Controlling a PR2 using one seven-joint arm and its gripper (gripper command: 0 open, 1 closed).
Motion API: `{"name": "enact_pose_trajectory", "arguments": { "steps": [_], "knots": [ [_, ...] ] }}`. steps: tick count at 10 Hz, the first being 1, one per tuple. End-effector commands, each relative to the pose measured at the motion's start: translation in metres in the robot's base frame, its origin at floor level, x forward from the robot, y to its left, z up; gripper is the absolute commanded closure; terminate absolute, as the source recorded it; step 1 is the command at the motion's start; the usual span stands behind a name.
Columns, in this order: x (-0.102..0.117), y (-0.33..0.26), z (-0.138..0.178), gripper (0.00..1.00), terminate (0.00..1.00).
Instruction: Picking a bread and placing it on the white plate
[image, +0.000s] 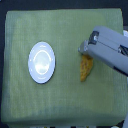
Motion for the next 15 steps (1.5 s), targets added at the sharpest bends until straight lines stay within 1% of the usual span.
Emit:
{"name": "enact_pose_trajectory", "arguments": {
  "steps": [1, 4, 8, 9, 13, 14, 15],
  "knots": [
    [-0.008, 0.0, 0.004, 1.0, 0.0],
    [-0.01, 0.001, 0.008, 1.0, 0.0],
    [-0.002, -0.008, 0.017, 1.0, 0.0],
    [0.001, -0.008, 0.023, 1.0, 0.0],
    [0.009, -0.015, 0.07, 1.0, 0.0],
    [0.011, -0.018, 0.095, 1.0, 0.0],
    [0.019, -0.013, 0.123, 1.0, 0.0]
  ]
}}
